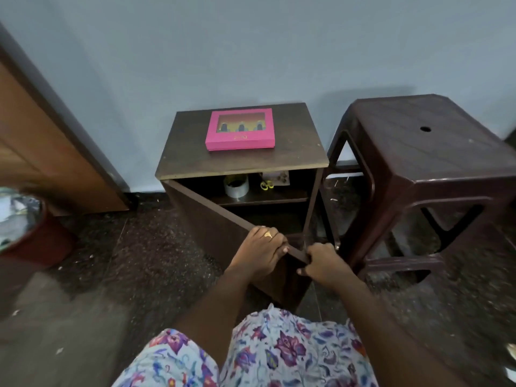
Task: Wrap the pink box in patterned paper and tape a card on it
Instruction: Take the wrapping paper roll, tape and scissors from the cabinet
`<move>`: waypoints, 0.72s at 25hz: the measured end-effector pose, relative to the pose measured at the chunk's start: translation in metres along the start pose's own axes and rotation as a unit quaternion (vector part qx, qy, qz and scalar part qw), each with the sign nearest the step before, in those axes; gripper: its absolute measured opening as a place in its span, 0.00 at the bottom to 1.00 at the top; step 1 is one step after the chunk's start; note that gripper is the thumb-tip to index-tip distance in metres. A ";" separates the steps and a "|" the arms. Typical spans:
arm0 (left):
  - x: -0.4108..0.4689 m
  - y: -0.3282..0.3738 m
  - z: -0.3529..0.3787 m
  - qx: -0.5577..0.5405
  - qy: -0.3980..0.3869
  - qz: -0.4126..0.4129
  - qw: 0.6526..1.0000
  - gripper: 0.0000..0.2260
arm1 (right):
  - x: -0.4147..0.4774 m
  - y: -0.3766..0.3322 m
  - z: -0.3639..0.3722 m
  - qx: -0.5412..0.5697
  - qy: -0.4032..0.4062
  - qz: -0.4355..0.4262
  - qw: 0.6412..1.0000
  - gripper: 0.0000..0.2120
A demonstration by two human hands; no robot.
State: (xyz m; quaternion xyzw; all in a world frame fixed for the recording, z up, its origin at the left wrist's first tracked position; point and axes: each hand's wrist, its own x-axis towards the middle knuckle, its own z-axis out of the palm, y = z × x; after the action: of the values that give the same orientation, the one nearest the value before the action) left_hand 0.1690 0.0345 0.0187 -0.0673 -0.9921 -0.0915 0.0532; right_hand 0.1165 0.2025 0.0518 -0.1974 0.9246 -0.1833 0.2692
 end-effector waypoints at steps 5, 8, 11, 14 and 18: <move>-0.012 0.000 0.005 -0.006 0.043 -0.005 0.999 0.17 | -0.001 -0.019 -0.002 -0.062 -0.058 0.001 0.996 0.16; -0.026 -0.005 0.010 -0.001 0.084 0.014 0.996 0.13 | -0.009 -0.035 0.003 -0.086 -0.095 -0.022 0.991 0.15; -0.051 -0.011 0.008 0.008 0.093 0.040 0.995 0.13 | -0.025 -0.053 0.019 -0.103 -0.137 -0.041 0.984 0.18; -0.079 -0.019 0.002 -0.016 0.068 0.059 0.996 0.15 | -0.043 -0.072 0.031 -0.115 -0.170 -0.063 0.977 0.18; -0.105 -0.027 -0.024 0.030 0.000 0.066 0.997 0.18 | -0.058 -0.102 0.058 -0.121 -0.208 -0.138 0.961 0.20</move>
State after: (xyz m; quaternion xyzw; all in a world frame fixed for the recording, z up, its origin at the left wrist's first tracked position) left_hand 0.2707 -0.0097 0.0250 -0.1311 -0.9878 -0.0582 0.0607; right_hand 0.2220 0.1284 0.0762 -0.3881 0.8271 -0.0599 0.4021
